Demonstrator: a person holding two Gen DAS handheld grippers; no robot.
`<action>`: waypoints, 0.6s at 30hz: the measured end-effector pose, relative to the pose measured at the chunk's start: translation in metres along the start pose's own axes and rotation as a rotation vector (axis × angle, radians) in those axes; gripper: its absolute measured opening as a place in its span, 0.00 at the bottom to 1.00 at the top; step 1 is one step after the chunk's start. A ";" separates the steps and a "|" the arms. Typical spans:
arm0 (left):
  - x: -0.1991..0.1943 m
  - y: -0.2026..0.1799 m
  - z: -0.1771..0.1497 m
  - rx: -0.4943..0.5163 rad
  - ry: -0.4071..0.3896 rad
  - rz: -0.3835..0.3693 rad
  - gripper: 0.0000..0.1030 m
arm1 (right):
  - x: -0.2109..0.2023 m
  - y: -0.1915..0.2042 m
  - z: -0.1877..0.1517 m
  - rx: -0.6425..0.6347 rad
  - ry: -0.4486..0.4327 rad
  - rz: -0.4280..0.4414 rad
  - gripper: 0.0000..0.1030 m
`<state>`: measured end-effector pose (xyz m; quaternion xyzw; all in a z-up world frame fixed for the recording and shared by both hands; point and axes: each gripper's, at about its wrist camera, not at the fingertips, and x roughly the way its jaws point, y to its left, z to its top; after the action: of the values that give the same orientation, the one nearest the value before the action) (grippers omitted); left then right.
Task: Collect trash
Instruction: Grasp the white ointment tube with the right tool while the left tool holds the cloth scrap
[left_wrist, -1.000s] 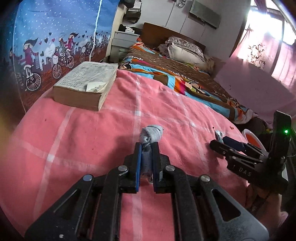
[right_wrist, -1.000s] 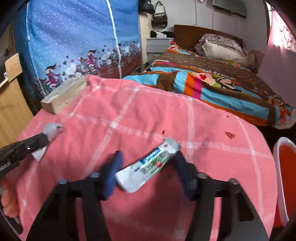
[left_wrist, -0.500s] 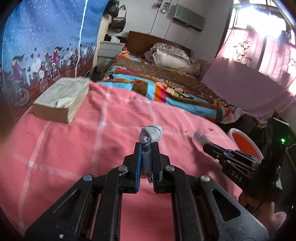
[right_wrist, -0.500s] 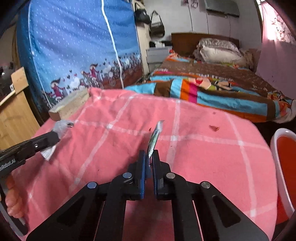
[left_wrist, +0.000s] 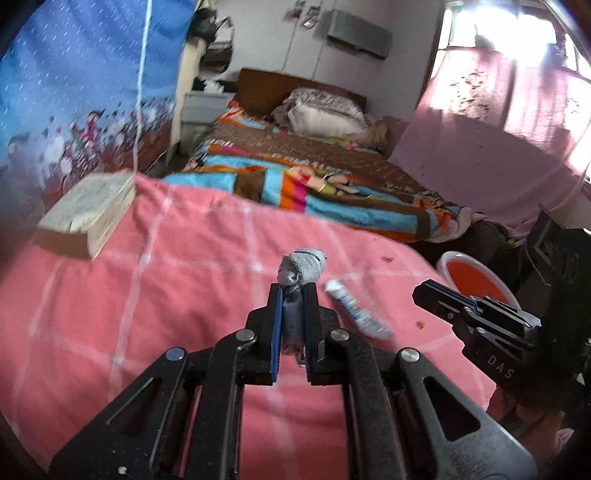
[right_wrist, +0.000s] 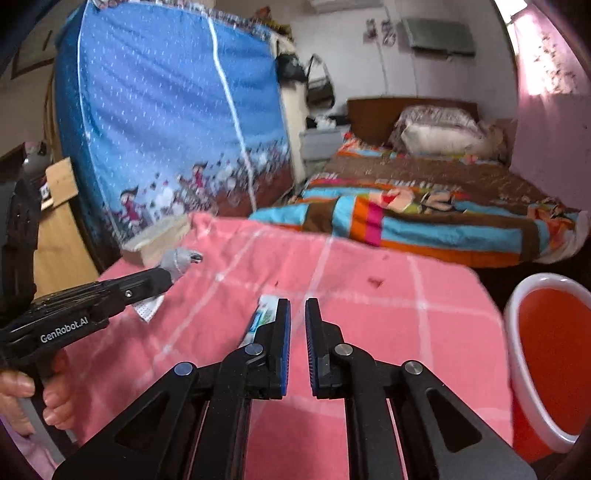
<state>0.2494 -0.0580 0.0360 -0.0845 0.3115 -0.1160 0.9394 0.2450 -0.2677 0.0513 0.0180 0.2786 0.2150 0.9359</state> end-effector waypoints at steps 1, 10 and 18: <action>0.001 0.005 -0.002 -0.011 0.010 0.010 0.16 | 0.004 0.002 -0.001 -0.001 0.015 0.007 0.08; -0.005 0.031 -0.007 -0.065 0.021 0.042 0.16 | 0.041 0.025 -0.012 -0.024 0.124 0.020 0.43; -0.004 0.033 -0.009 -0.073 0.018 0.026 0.16 | 0.043 0.026 -0.019 -0.027 0.135 -0.007 0.19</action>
<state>0.2457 -0.0264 0.0235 -0.1137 0.3249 -0.0932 0.9343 0.2570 -0.2284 0.0166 -0.0101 0.3382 0.2163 0.9158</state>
